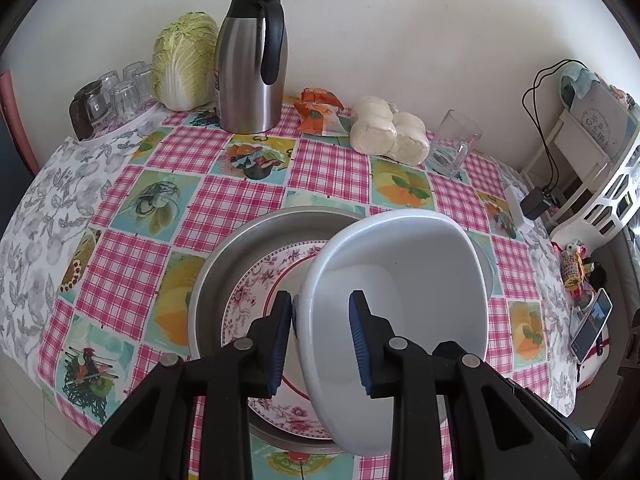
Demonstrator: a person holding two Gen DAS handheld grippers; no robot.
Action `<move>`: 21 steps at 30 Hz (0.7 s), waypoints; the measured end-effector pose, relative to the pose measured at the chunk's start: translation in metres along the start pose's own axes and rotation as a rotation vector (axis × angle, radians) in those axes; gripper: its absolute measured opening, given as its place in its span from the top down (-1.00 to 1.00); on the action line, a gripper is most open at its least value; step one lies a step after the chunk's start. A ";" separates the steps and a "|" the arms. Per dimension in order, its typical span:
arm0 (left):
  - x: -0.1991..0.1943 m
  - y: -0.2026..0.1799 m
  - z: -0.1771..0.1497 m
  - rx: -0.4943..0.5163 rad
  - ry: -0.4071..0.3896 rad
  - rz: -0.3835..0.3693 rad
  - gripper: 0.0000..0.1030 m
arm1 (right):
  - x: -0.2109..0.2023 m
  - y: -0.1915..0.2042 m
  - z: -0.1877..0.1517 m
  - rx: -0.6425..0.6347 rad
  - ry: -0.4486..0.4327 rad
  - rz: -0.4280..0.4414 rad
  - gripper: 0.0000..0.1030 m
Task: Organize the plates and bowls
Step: 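Lower the white square bowl toward the stacked dishes in the steel tray, then set the white square bowl into the red-rimmed bowl and open both grippers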
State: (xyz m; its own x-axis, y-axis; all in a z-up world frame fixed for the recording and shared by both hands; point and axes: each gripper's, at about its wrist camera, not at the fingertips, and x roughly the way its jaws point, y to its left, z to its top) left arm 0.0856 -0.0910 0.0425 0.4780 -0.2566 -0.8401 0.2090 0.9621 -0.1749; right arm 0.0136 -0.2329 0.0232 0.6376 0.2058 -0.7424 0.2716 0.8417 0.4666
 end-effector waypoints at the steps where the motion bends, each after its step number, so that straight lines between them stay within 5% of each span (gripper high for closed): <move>1: 0.001 0.000 0.000 -0.001 0.002 0.001 0.43 | 0.001 0.000 0.000 0.001 0.001 -0.001 0.70; 21: 0.016 0.012 0.002 -0.032 0.039 0.006 0.29 | 0.012 -0.003 0.001 0.020 0.030 0.016 0.58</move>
State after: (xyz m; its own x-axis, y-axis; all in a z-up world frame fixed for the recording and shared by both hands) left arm 0.0970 -0.0834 0.0282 0.4450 -0.2477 -0.8606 0.1783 0.9663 -0.1859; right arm 0.0209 -0.2331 0.0134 0.6198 0.2344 -0.7489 0.2759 0.8283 0.4876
